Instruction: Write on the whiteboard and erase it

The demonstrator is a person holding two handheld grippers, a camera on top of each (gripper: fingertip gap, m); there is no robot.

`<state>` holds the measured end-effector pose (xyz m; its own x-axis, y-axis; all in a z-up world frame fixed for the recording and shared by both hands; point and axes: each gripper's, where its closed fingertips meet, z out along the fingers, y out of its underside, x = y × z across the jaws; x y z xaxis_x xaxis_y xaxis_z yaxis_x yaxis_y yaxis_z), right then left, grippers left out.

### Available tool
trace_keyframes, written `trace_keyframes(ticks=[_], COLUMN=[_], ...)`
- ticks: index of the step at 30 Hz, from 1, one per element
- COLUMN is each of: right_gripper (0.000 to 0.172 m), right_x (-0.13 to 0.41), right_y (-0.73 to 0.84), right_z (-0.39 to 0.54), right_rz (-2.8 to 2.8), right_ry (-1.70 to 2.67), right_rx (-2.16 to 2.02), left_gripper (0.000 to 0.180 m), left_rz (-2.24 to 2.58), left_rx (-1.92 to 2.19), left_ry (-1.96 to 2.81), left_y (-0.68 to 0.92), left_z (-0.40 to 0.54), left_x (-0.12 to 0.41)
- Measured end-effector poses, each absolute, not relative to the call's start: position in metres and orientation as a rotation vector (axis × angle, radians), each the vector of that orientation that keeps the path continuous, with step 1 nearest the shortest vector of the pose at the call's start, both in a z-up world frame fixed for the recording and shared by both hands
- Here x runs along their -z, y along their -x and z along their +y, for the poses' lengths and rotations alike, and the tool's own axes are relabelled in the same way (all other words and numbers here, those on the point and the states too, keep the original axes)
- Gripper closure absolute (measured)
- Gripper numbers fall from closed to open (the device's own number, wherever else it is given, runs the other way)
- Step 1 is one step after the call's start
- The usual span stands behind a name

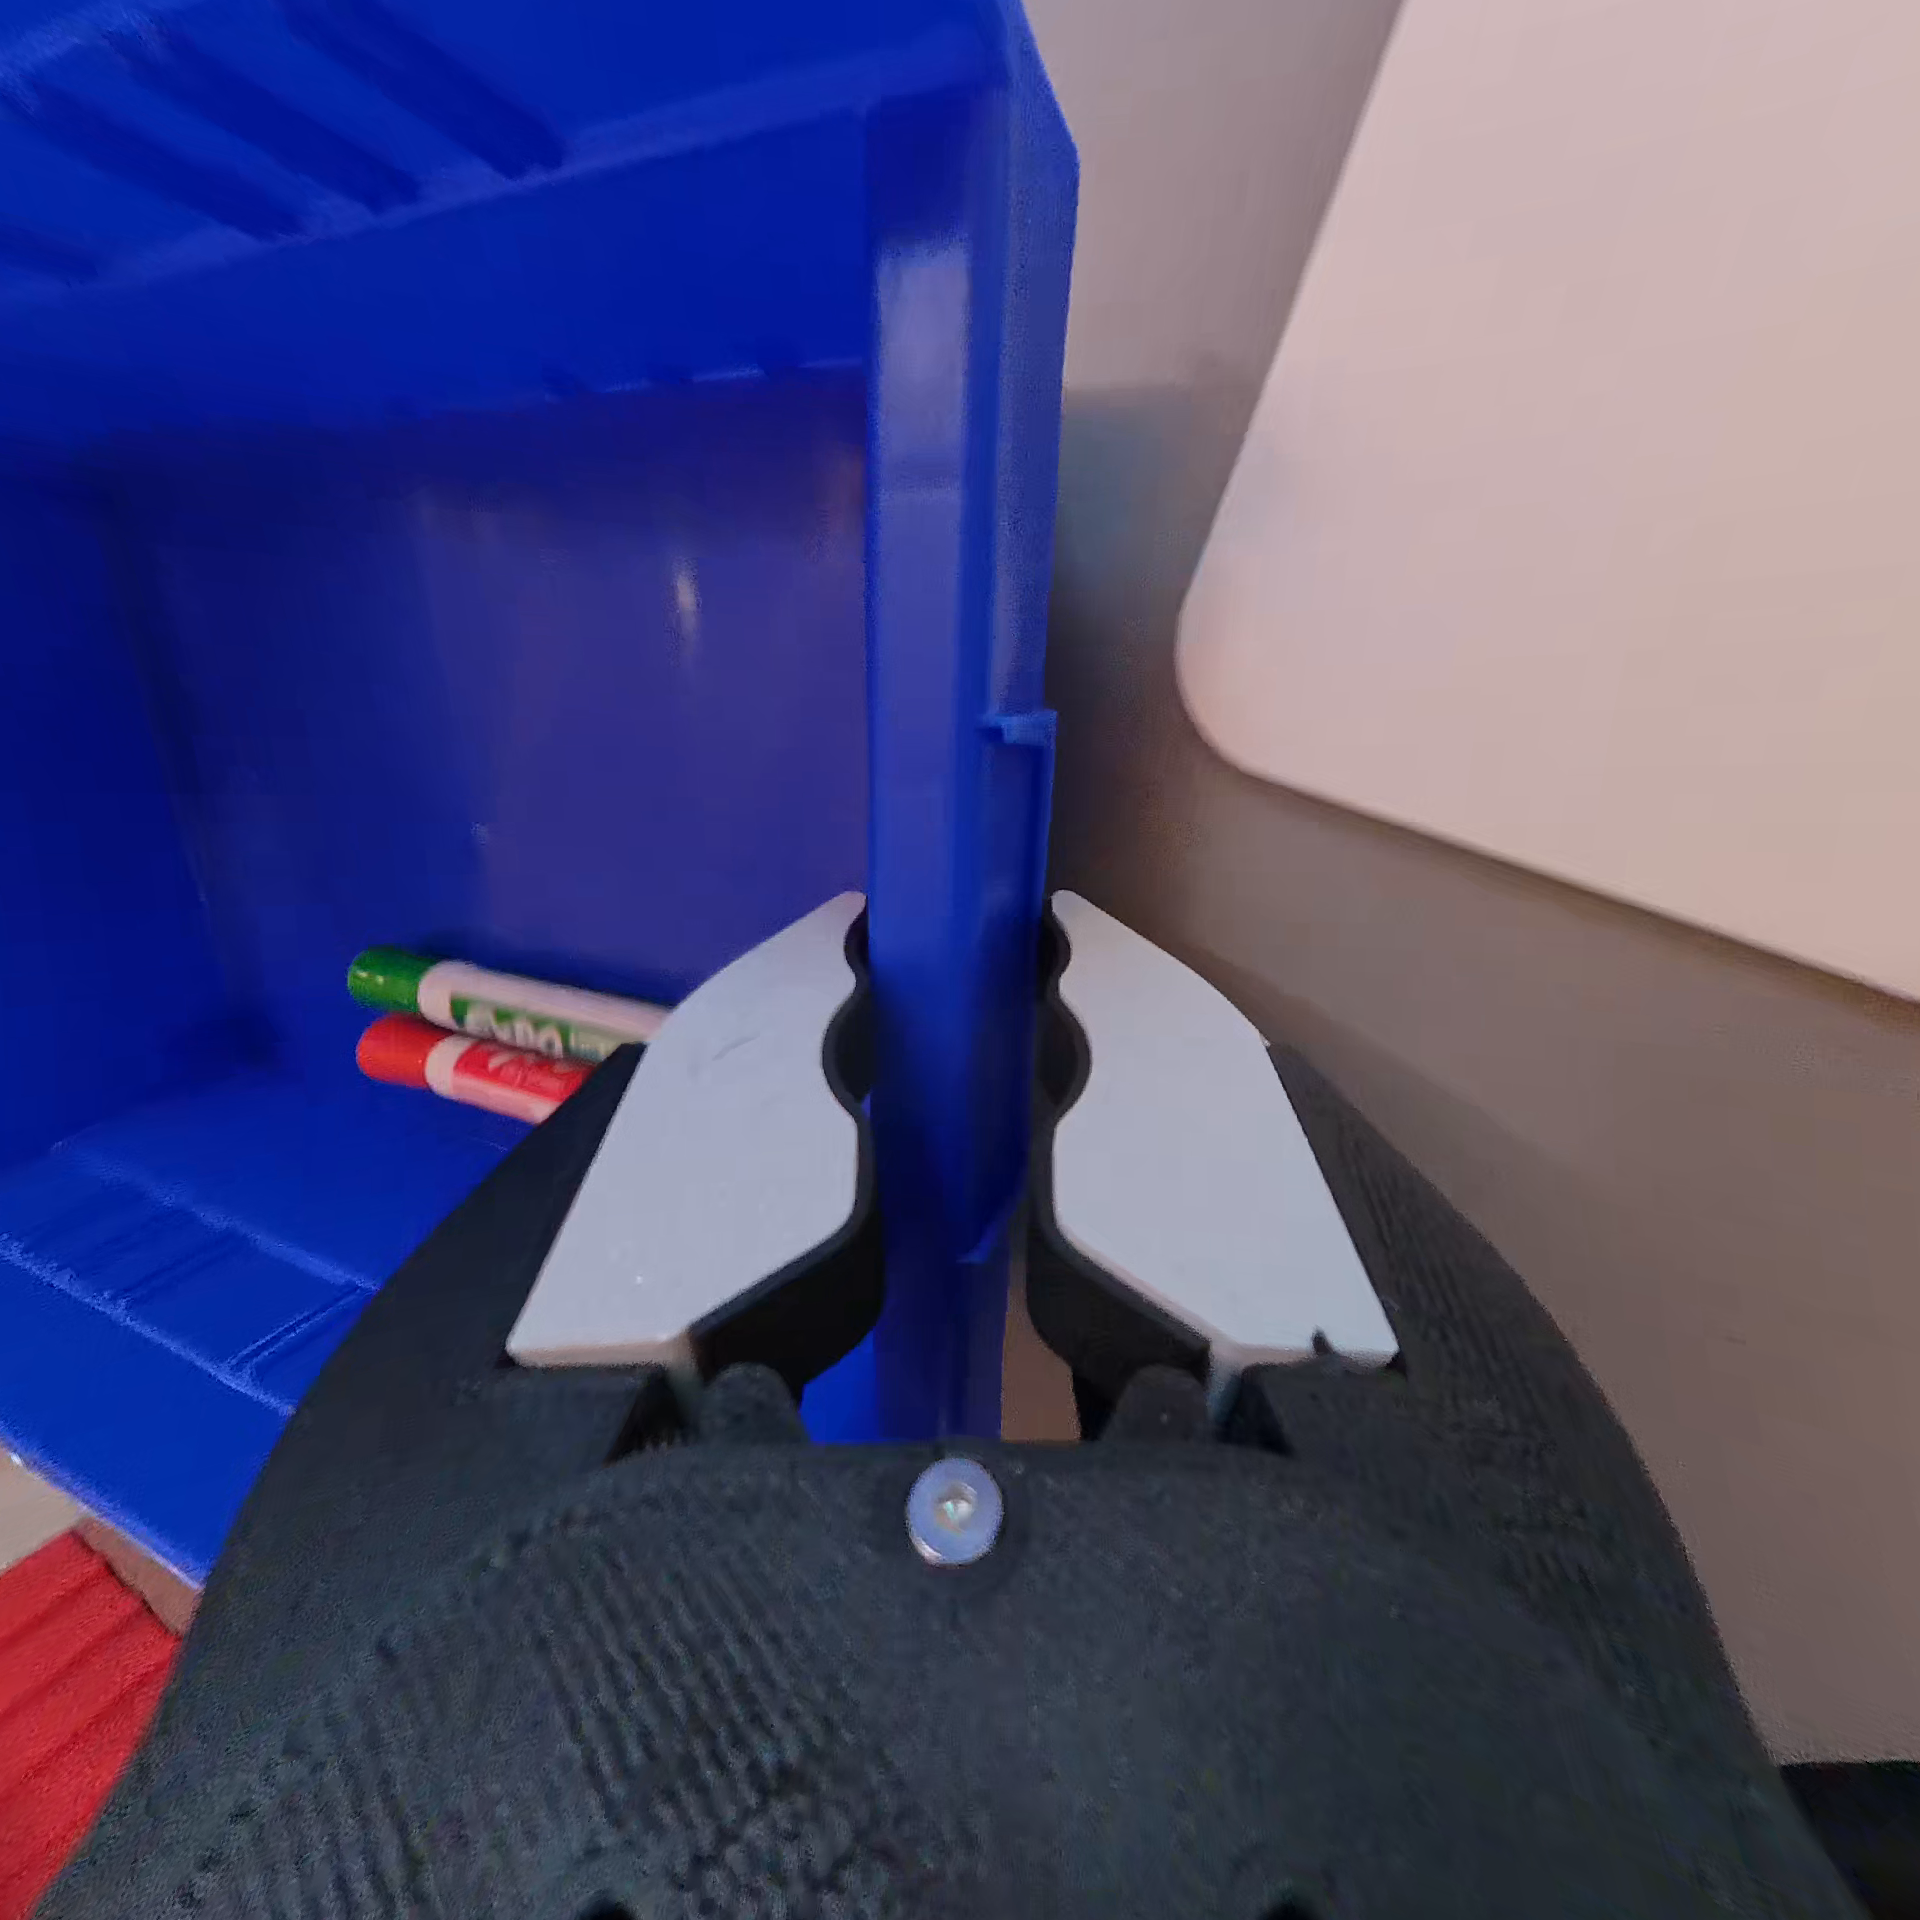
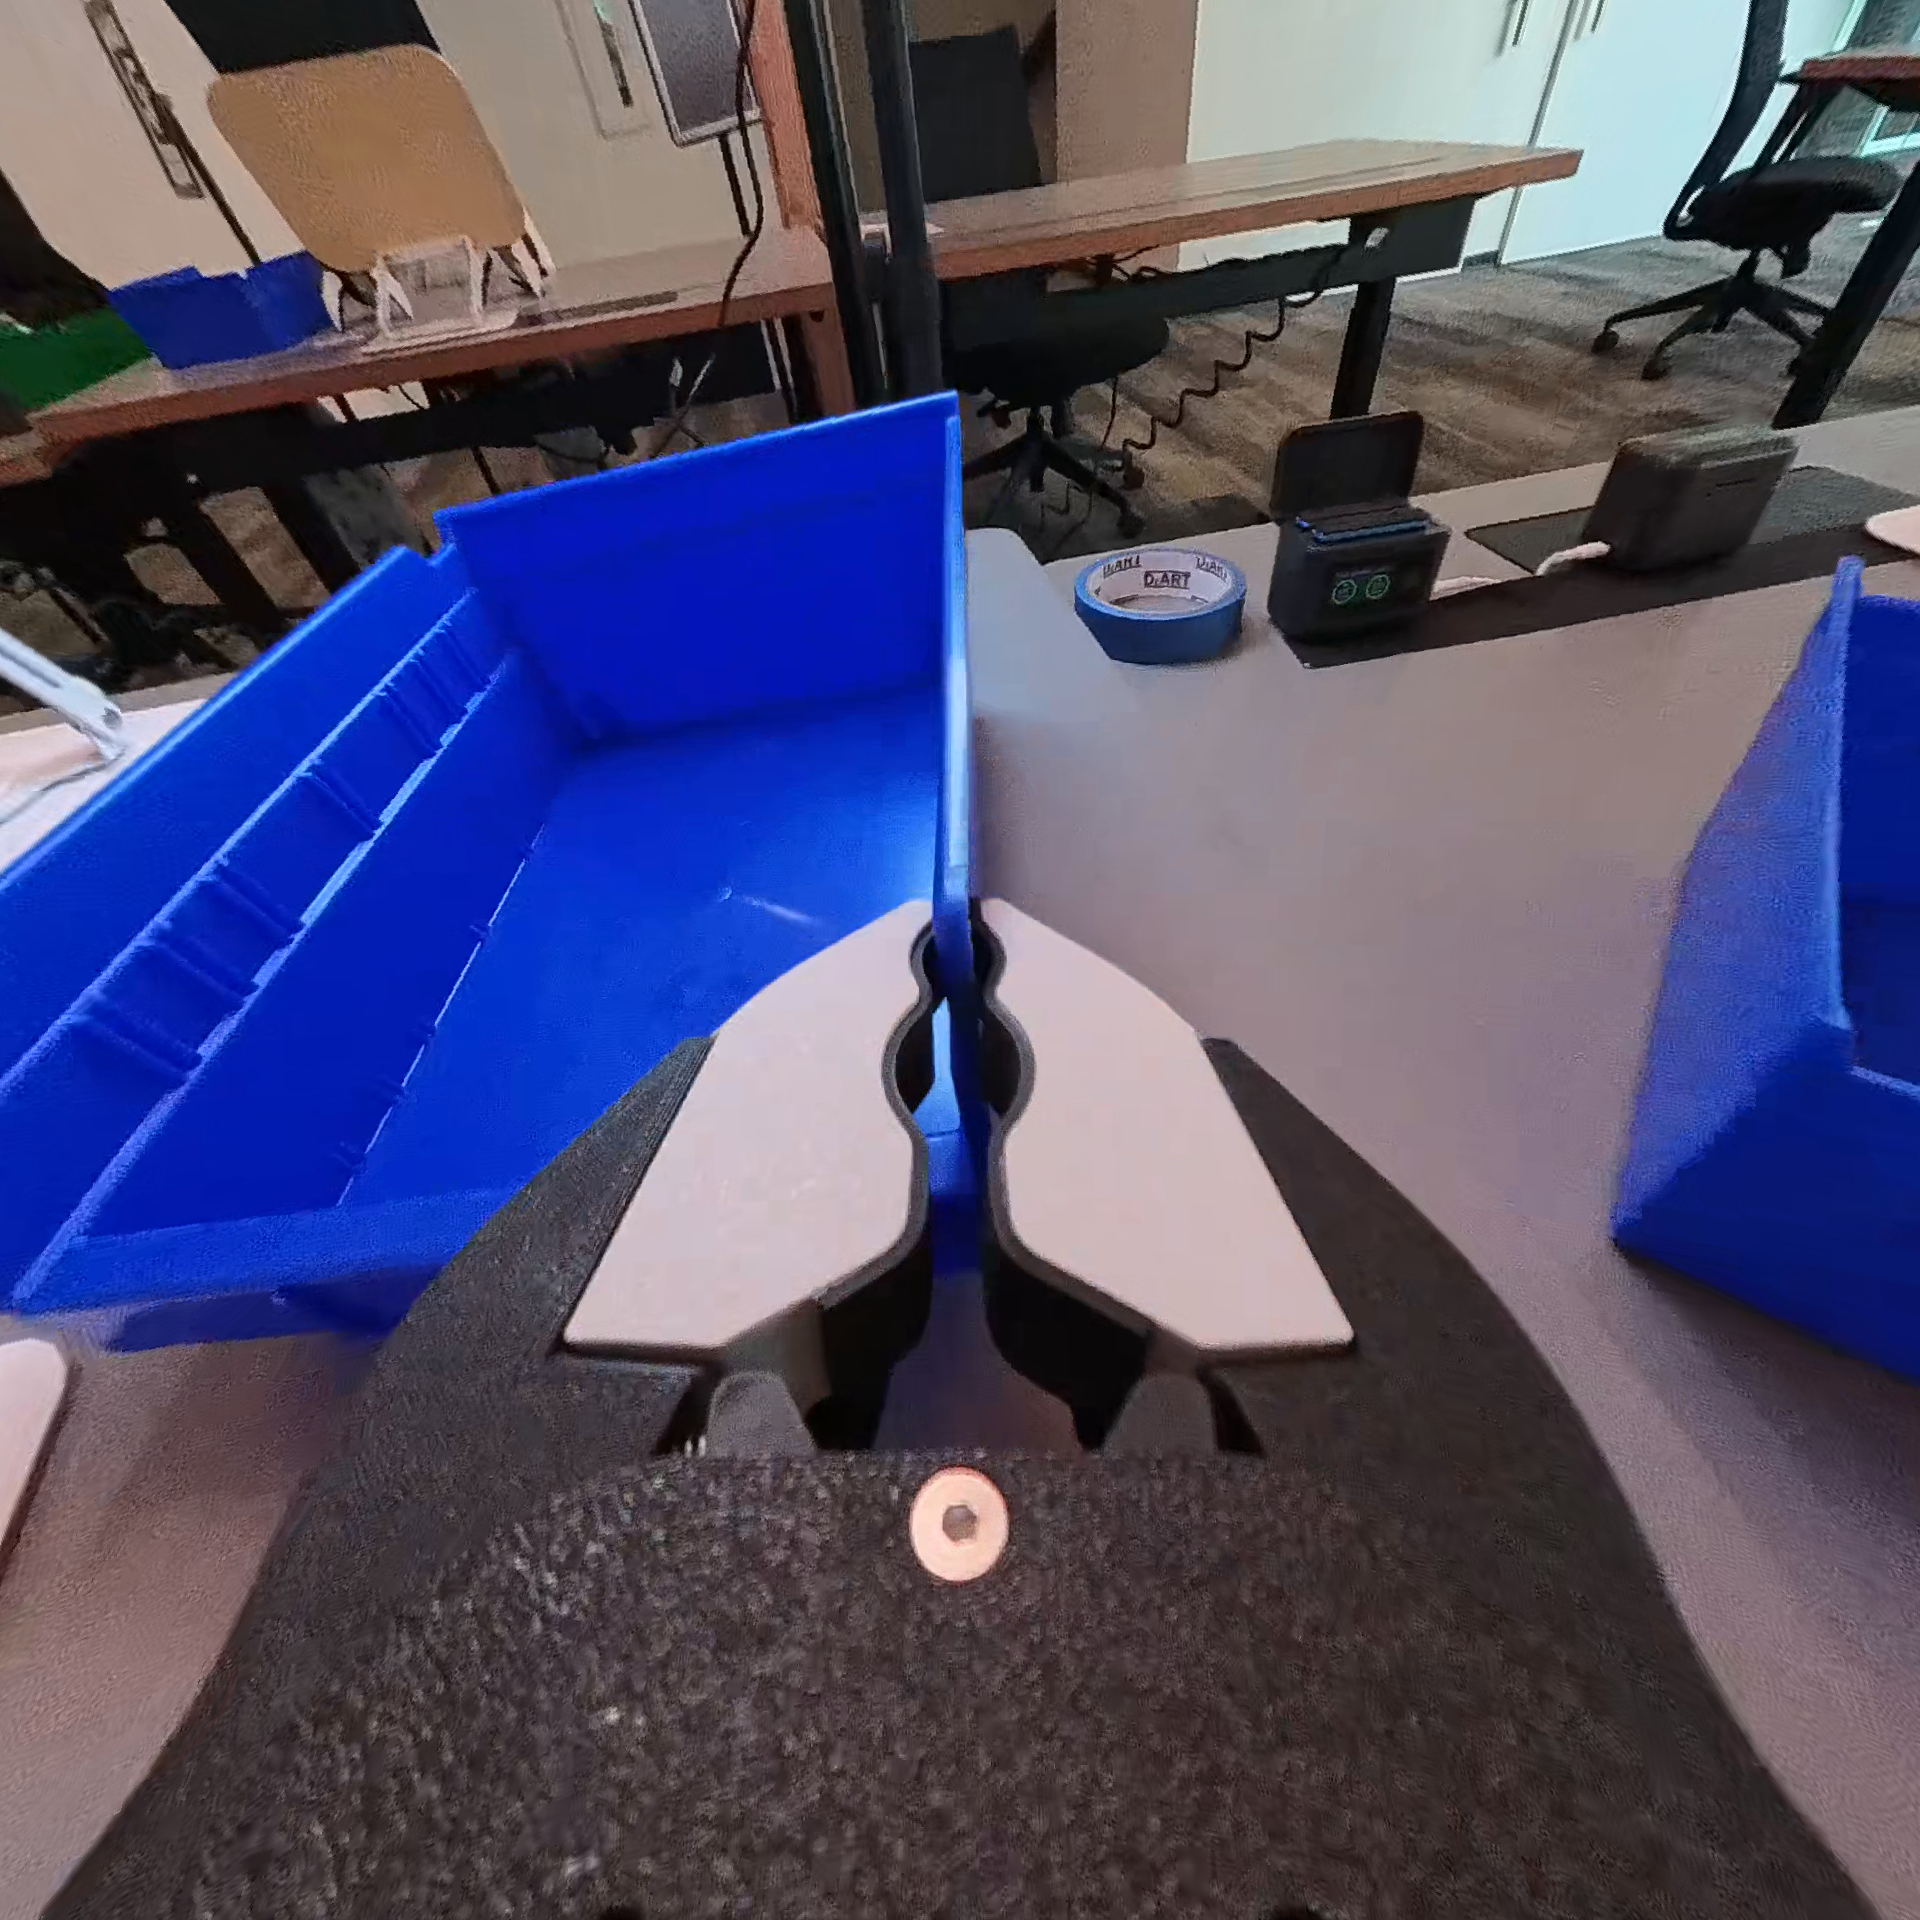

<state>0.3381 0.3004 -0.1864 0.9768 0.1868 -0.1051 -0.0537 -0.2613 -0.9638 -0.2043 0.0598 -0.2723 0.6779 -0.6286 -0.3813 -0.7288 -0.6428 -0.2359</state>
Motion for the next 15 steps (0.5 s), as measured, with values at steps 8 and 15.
trace_keyframes(ticks=[8,15], right_gripper=[0.168,0.165], right_x=[0.206,0.206], right_y=[-0.314,-0.291], right_z=[0.308,0.285], right_rz=[-0.042,-0.158], right_ry=[1.876,1.897], right_rx=[-0.263,-0.293], left_gripper=[0.151,0.151], left_rz=[0.878,0.835], left_rx=[-0.437,-0.433], left_ry=[2.554,2.564], left_y=[0.265,0.283], left_z=[0.048,0.031], left_x=[0.272,0.272])
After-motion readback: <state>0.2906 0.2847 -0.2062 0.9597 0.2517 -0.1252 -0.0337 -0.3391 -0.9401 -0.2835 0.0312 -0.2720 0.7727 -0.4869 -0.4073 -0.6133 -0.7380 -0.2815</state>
